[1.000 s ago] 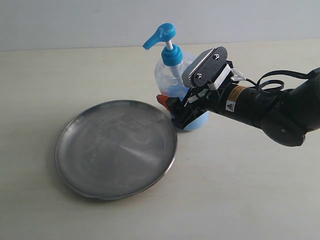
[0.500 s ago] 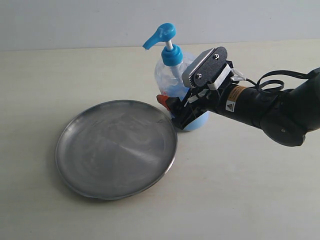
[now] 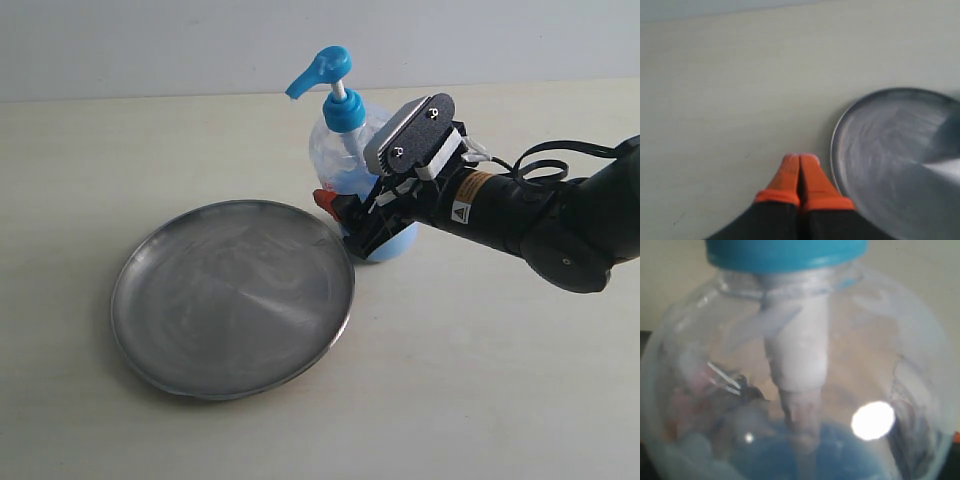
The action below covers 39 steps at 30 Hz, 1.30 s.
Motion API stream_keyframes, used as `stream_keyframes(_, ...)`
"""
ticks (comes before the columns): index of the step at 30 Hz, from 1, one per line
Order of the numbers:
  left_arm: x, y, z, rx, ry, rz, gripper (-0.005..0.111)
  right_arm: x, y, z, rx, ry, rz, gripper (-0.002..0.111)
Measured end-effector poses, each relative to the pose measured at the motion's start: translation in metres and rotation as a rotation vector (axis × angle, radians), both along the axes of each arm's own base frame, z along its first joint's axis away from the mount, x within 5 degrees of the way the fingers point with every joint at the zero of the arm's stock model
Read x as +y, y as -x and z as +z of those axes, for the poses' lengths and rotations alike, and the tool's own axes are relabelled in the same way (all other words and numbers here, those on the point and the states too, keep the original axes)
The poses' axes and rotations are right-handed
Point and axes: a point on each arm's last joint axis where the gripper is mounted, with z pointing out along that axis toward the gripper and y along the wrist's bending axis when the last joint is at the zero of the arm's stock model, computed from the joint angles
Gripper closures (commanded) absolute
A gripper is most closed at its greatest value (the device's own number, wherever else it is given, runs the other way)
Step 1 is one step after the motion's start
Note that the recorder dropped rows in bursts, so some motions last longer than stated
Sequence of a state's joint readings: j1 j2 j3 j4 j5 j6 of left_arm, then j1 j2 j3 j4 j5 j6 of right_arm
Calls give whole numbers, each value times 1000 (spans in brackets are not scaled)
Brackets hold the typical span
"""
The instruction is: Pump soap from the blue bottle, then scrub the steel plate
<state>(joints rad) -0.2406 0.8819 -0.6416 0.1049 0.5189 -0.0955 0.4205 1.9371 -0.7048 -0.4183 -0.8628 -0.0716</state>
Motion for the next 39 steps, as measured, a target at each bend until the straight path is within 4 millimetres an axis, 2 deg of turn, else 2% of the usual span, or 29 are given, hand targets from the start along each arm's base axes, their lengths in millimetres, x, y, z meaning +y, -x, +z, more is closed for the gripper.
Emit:
stream_keyframes(5,-10,-19,-6,86,-29,-33,107,0,0,0,0,0,0,108)
stream_keyframes(23,-97,-82,31,111,-48,-265,107,0,0,0,0,0,0,108)
stream_keyframes(31,-127,-96,51,148,-36,-331,107,0,0,0,0,0,0,108)
stream_keyframes(39,-150,-102,70,197,83,-447,107,0,0,0,0,0,0,108)
